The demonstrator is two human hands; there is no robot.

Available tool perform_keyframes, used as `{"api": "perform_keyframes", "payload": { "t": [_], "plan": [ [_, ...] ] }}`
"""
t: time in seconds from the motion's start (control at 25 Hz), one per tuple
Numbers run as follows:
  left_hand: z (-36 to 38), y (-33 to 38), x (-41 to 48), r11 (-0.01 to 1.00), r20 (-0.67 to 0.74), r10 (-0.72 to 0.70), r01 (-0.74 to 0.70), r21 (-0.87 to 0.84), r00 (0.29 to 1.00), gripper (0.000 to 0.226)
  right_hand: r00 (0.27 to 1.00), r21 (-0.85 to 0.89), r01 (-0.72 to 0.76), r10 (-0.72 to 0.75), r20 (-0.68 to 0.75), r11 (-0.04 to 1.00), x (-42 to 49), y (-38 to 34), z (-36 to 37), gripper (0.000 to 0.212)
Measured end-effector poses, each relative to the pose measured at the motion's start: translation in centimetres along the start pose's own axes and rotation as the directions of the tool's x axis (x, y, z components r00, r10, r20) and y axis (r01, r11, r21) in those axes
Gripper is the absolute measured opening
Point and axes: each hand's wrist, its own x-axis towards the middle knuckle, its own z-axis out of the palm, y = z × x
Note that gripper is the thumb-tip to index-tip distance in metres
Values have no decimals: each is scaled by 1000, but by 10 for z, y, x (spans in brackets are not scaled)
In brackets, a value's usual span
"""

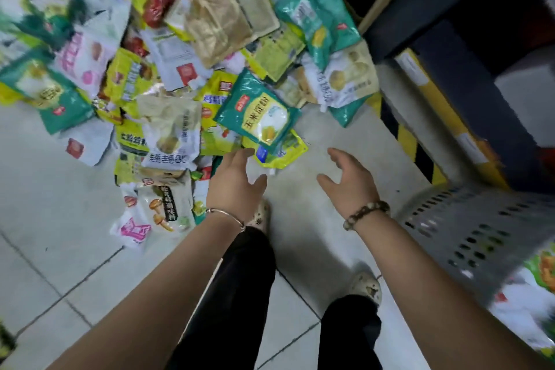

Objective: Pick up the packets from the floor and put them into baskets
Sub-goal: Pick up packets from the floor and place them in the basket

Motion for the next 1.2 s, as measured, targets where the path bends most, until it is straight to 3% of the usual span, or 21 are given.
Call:
{"api": "perform_keyframes", "payload": {
  "t": [0.44,0.56,0.72,0.8,0.88,1.04,1.12,1.2],
  "plan": [
    [42,-109,98,945,-48,-321,316,-82,946,52,983,-161,10,20,183,987,157,-14,82,53],
    [41,-139,133,932,-161,-359,344,-118,919,53,982,-196,18,20,190,980,206,-16,104,54],
    [24,-182,158,962,-418,-175,245,121,891,66,996,-249,17,6,91,968,246,-22,126,68],
    [15,-204,167,933,-482,-265,349,92,835,81,998,-290,1,18,63,957,261,-24,133,73],
    [9,-226,174,881,-464,-413,473,16,784,101,994,-287,-65,88,66,956,272,-24,140,72],
    [4,-253,188,820,-200,-553,485,-304,809,132,976,-222,-173,197,91,960,278,-17,148,71],
    [3,-259,192,794,-162,-565,479,-375,809,127,969,-284,-148,197,152,947,279,-15,147,73],
    [2,-262,190,779,-141,-585,505,-372,799,108,942,-347,-114,212,260,931,277,-13,146,66]
  ]
}}
